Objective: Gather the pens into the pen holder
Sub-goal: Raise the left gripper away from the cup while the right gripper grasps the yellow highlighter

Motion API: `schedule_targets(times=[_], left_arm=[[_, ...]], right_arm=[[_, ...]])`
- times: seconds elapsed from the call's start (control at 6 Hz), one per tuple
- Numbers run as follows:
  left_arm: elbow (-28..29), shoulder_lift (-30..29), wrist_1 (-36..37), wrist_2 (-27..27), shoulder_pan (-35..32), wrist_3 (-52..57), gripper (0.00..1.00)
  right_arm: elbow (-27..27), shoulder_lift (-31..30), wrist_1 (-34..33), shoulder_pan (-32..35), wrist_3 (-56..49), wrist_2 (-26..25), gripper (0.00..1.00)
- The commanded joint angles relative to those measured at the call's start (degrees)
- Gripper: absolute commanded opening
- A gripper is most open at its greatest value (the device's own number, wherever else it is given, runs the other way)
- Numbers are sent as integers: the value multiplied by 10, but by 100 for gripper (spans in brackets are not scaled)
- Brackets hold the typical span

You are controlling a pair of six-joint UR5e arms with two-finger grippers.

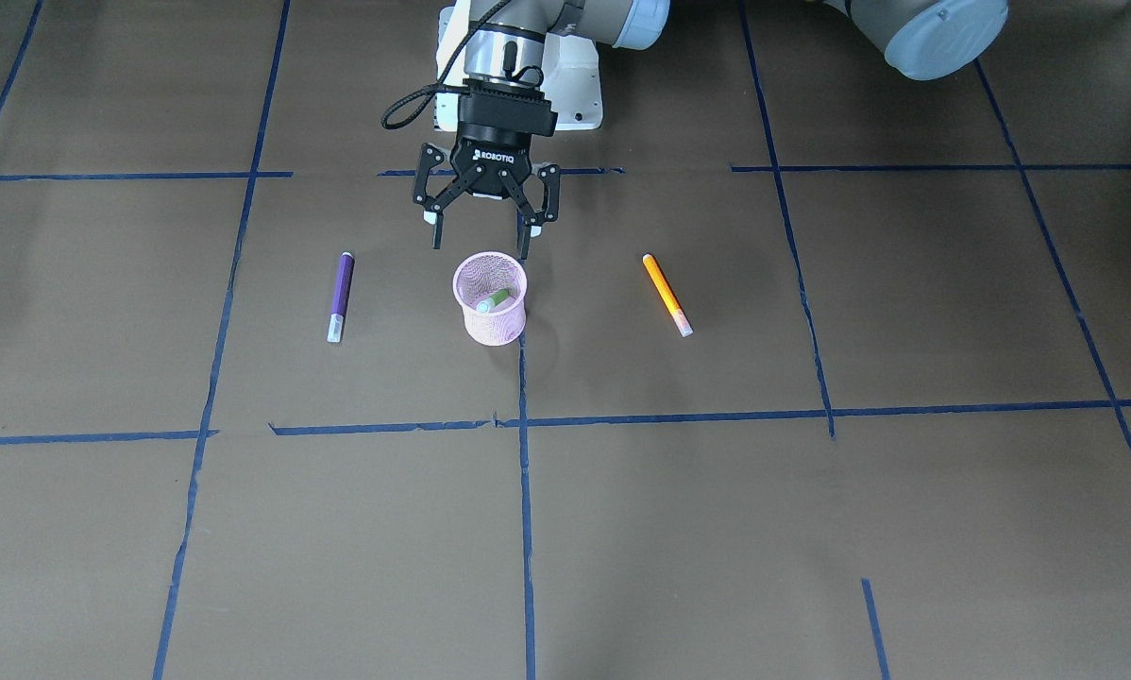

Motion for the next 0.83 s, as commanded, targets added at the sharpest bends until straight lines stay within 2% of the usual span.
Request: schedule_targets(times=[0.0,0.33,0.5,0.67], left_arm=[[-74,32,136,-180,-64,94,100],[-113,88,205,-333,-158,279,100],[-113,94,205,-383,-203,346,100],[-124,132,200,-390,-211,369,100]], right_arm=[[4,0,1,1,-1,5,100],[-2,-5,1,0,-2,3,100],[-37,-7,36,0,1,3,100],[-112,-7,146,-1,41,2,100]])
